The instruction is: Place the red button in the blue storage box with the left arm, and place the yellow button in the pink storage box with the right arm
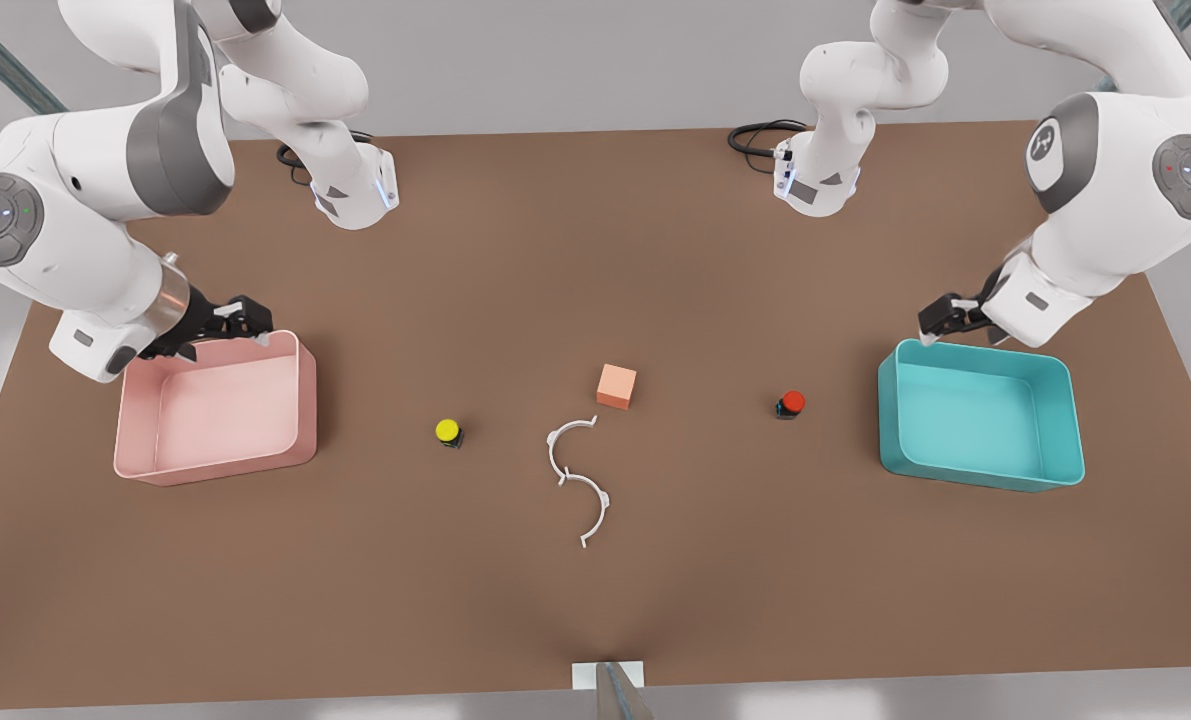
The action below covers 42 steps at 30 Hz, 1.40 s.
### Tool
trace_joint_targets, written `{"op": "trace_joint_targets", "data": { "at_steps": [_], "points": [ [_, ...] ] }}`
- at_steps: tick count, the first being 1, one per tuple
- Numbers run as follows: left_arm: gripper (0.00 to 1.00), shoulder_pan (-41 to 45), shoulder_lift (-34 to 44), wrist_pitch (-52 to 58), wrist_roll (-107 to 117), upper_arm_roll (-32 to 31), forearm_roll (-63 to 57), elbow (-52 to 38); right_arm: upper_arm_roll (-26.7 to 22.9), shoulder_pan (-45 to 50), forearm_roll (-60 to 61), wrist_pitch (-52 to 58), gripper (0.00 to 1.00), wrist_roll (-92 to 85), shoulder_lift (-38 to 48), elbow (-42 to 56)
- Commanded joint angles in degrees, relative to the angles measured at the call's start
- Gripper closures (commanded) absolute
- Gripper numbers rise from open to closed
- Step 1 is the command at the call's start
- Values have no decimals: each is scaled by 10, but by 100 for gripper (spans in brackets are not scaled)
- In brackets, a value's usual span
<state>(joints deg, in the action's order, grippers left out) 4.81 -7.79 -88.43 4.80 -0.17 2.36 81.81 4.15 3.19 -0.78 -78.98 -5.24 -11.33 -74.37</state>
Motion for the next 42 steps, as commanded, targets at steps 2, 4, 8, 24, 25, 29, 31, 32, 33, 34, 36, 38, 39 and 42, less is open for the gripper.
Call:
{"op": "trace_joint_targets", "data": {
  "at_steps": [2, 4, 8, 24, 25, 29, 31, 32, 33, 34, 36, 38, 39, 42],
  "points": [
    [0, 14, -10, -8, -39, -2, -3, 0, 0, 0, 0, -6, 0, 11, 0, 0],
    [0, 67, -51, -15, -40, -4, -2, 0, 3, 2, -4, -14, 0, 2, -19, 3],
    [0, 121, -73, -209, -84, -3, 0, 136, 33, 27, -2, -158, 0, 5, -130, 1],
    [0, 105, -144, -699, -161, 1, 3, 455, 69, 91, -4, -524, 0, 109, -251, -184],
    [0, 105, -154, -704, -161, 1, 3, 455, 69, 95, -4, -536, 0, 109, -263, -187],
    [0, 105, -180, -718, -157, 1, 3, 459, 69, 88, -4, -539, 0, 108, -262, -204],
    [16, 105, -180, -718, -157, 1, 3, 460, 69, 87, -4, -539, 0, 109, -261, -206],
    [27, 105, -180, -718, -157, 1, 3, 460, 68, 82, -4, -539, 0, 108, -259, -215],
    [34, 105, -180, -718, -157, 1, 3, 460, 68, 77, -13, -539, 0, 108, -253, -232],
    [39, 105, -180, -717, -156, 1, 3, 460, 68, 74, -49, -538, 0, 108, -247, -248],
    [49, 104, -173, -714, -154, 1, 3, 460, 68, 69, -63, -536, 0, 108, -244, -257],
    [50, 103, -157, -703, -152, 1, 3, 460, 69, 70, -63, -539, 0, 112, -244, -272],
    [50, 102, -139, -673, -152, 1, 3, 457, 69, 70, -63, -559, 0, 114, -246, -285],
    [50, 75, -76, -577, -172, 4, 2, 449, 68, 70, -63, -627, 0, 116, -245, -332]
  ]
}}
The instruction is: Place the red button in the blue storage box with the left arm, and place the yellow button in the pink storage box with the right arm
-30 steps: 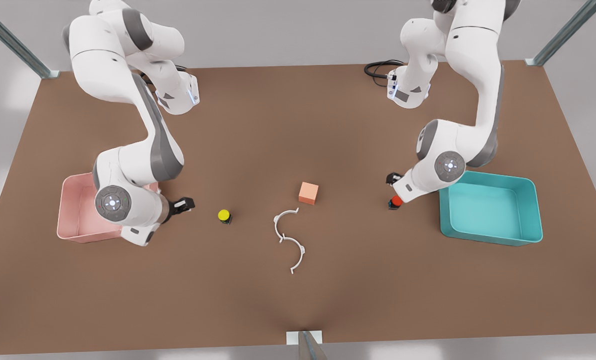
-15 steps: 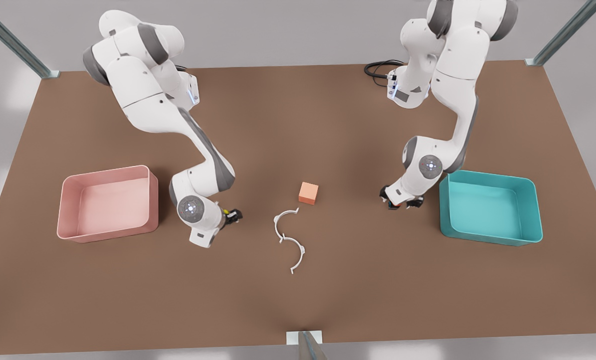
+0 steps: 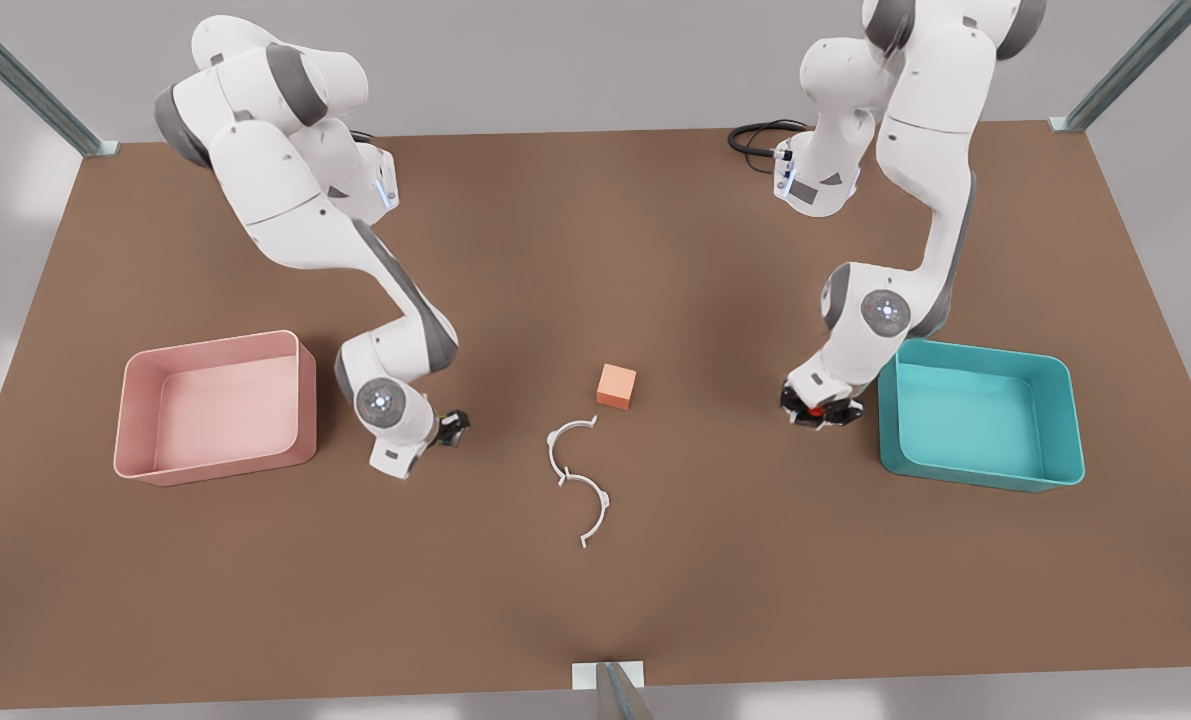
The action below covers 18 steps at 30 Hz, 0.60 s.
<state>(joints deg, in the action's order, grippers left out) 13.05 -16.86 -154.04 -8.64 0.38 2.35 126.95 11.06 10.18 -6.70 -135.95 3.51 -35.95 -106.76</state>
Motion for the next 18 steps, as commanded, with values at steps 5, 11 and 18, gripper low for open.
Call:
{"op": "trace_joint_targets", "data": {
  "at_steps": [5, 11, 18],
  "points": [
    [50, -79, 50, 172, -172, 16, 2, -28, 0, -1, -3, -78, 69, 28, 3, -13],
    [50, -215, 34, 212, -405, 16, 2, -78, 0, -1, -3, -77, 76, 28, 7, 5],
    [0, -228, 21, 251, -429, 15, 3, -124, 0, -53, -4, 39, 77, -14, 120, 15]
  ]
}}
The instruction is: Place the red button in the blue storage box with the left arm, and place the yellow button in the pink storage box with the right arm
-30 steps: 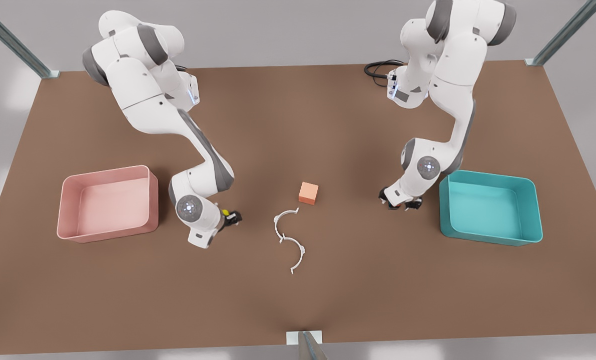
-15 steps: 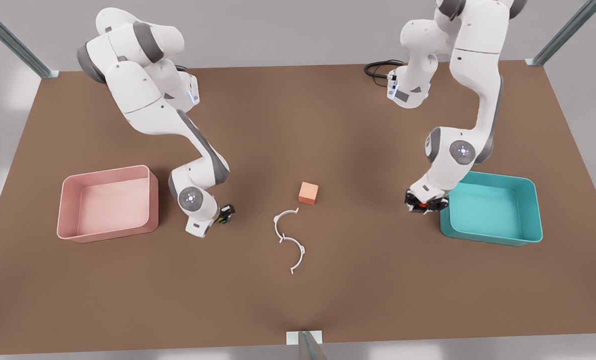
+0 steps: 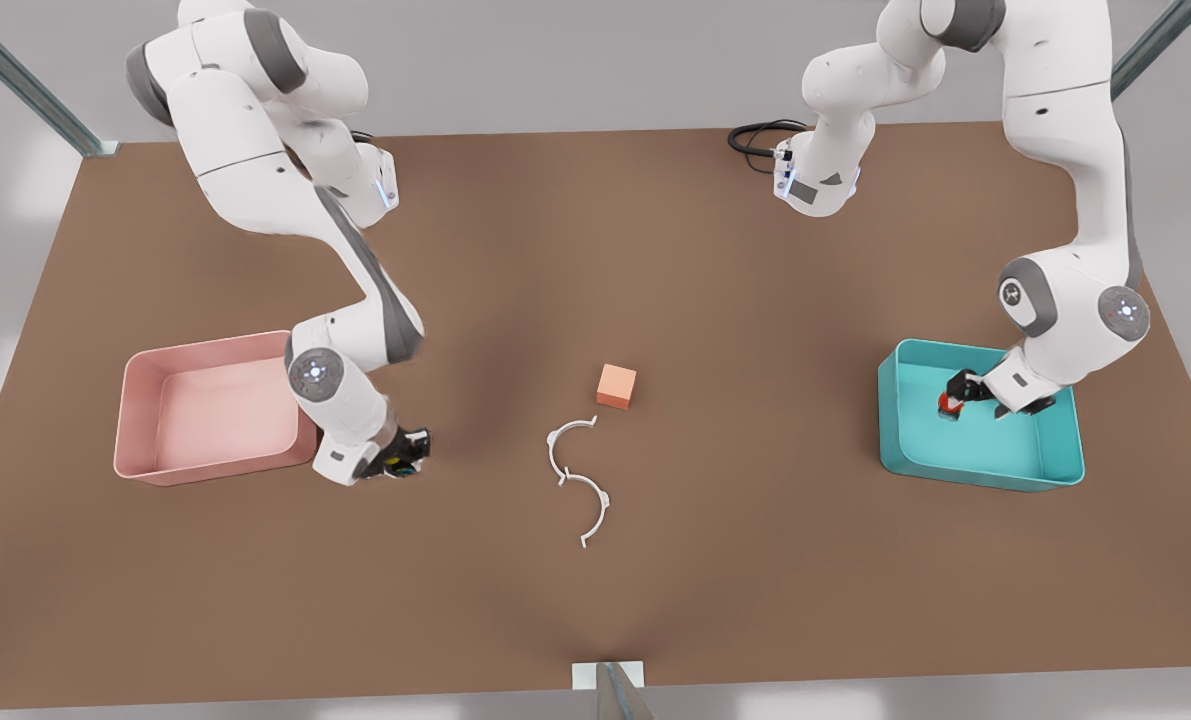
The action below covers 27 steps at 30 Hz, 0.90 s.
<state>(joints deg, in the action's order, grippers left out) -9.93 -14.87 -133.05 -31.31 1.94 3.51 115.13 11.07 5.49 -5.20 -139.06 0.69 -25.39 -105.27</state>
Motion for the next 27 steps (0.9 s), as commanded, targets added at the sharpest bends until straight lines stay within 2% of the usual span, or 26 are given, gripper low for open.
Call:
{"op": "trace_joint_targets", "data": {
  "at_steps": [1, 4, 6, 7, 9, 10, 12, 13, 14, 15, 18, 19, 20, 21, 23, 24, 25, 27],
  "points": [
    [0, 21, 1, 105, -148, -1, -10, -43, 0, -16, -19, 81, 77, 13, 32, -9],
    [0, 80, 3, 185, 41, -2, -10, -108, 1, -50, -19, 83, 75, -2, 96, -71],
    [0, 117, 4, 184, 154, -4, -9, -142, 1, -86, -19, 83, 75, -46, 125, -107],
    [0, 136, 11, 200, 212, -5, -9, -175, 3, -115, -18, 83, 75, -87, 134, -119],
    [0, 164, 11, 325, 333, -5, -10, -300, 6, -164, -17, 83, 75, -155, 145, -136],
    [0, 169, 13, 380, 344, -5, -11, -341, 8, -188, -16, 84, 75, -189, 148, -138],
    [0, 144, 58, 403, 343, -16, -14, -345, 8, -225, -15, 84, 74, -245, 147, -142],
    [0, 149, 67, 408, 344, -15, -16, -344, 8, -237, -15, 96, 53, -258, 147, -143],
    [0, 148, 63, 425, 342, -15, -18, -348, 8, -242, -15, 102, 11, -265, 146, -143],
    [0, 149, 62, 426, 342, -15, -18, -347, 9, -242, -15, 105, 2, -265, 147, -143],
    [0, 148, 61, 426, 342, -15, -19, -348, 9, -245, -15, 106, 0, -269, 144, -141],
    [0, 148, 56, 424, 341, -15, -25, -348, 22, -238, -16, 112, 0, -264, 146, -113],
    [0, 149, 50, 423, 341, -15, -28, -352, 45, -230, -16, 211, 0, -236, 140, -14],
    [0, 149, 50, 423, 340, -15, -28, -353, 48, -191, -18, 316, 0, -161, 116, 101],
    [0, 149, 50, 424, 340, -16, -28, -353, 48, -155, -14, 423, 0, -61, 119, 206],
    [0, 149, 50, 424, 340, -16, -28, -353, 41, -154, -10, 456, 0, -31, 167, 206],
    [0, 149, 50, 424, 340, -16, -28, -353, 12, -152, 14, 465, 0, -28, 189, 190],
    [0, 149, 50, 424, 341, -17, -28, -353, 2, -135, 14, 461, 0, -25, 186, 169]
  ]
}}
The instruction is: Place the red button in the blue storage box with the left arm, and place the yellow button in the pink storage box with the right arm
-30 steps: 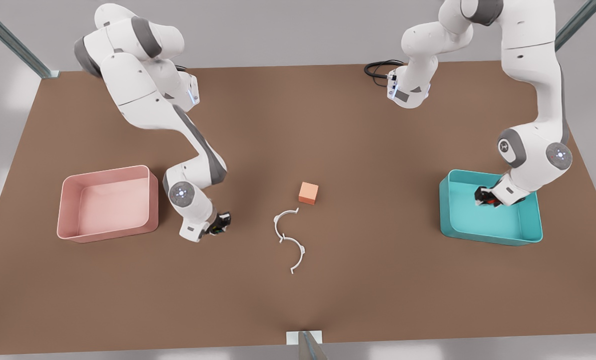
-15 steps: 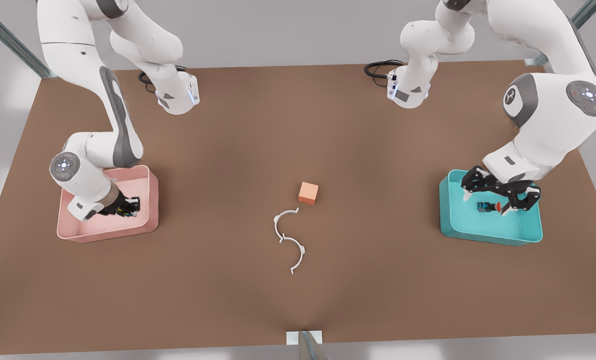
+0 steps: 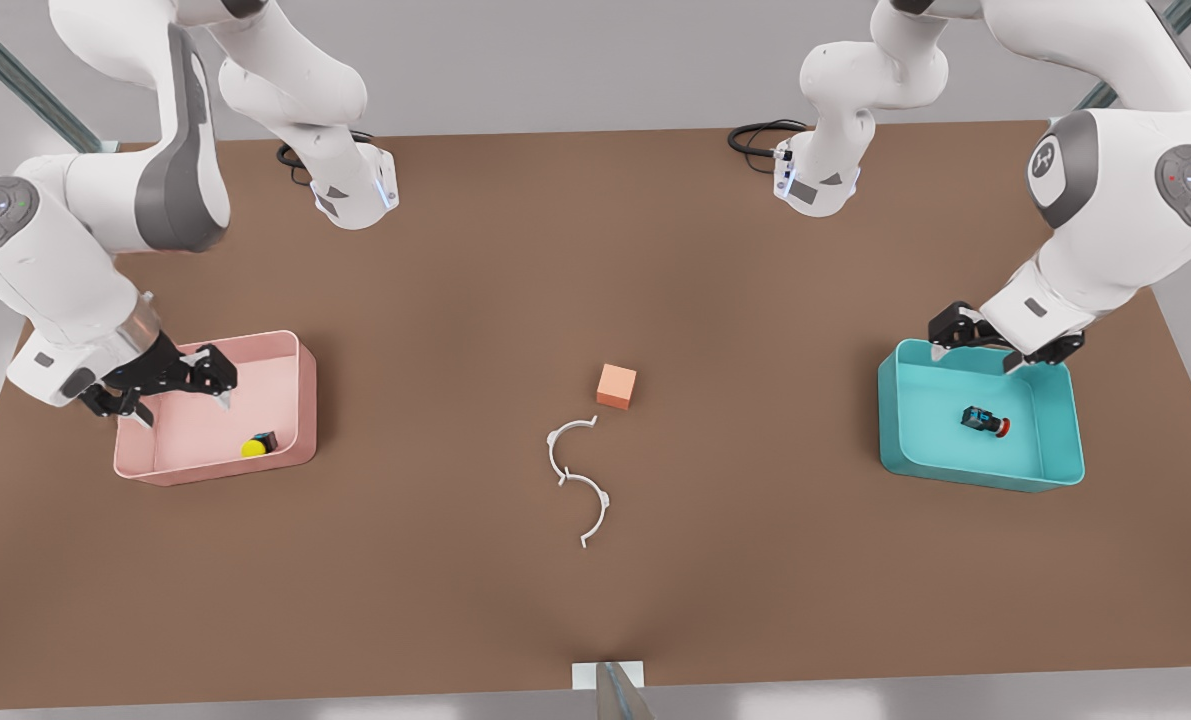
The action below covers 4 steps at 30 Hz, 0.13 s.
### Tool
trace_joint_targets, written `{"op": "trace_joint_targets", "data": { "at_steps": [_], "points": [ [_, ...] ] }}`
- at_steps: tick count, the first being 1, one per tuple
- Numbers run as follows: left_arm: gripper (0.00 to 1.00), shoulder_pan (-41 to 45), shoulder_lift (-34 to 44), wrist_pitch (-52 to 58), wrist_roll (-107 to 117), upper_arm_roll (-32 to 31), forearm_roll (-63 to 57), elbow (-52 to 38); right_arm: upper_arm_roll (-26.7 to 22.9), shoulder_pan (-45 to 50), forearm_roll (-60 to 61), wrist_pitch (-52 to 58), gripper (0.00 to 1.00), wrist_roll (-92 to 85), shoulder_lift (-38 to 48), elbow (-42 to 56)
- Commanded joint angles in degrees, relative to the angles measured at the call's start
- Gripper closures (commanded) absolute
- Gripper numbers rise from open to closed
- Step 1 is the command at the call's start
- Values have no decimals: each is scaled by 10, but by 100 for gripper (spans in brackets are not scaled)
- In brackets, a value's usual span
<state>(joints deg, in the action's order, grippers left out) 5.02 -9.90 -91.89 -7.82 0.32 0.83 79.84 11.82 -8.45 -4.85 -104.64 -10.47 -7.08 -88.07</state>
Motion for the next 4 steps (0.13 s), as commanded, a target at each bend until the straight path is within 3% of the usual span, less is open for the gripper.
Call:
{"op": "trace_joint_targets", "data": {
  "at_steps": [1, 4],
  "points": [
    [0, 1, 1, 13, 106, -1, -1, 0, -7, 1, 12, 110, 0, 85, -3, -1],
    [0, 1, 1, 13, 107, -1, -1, -1, -2, -8, 12, 115, 0, 80, -6, 0]
  ]
}}
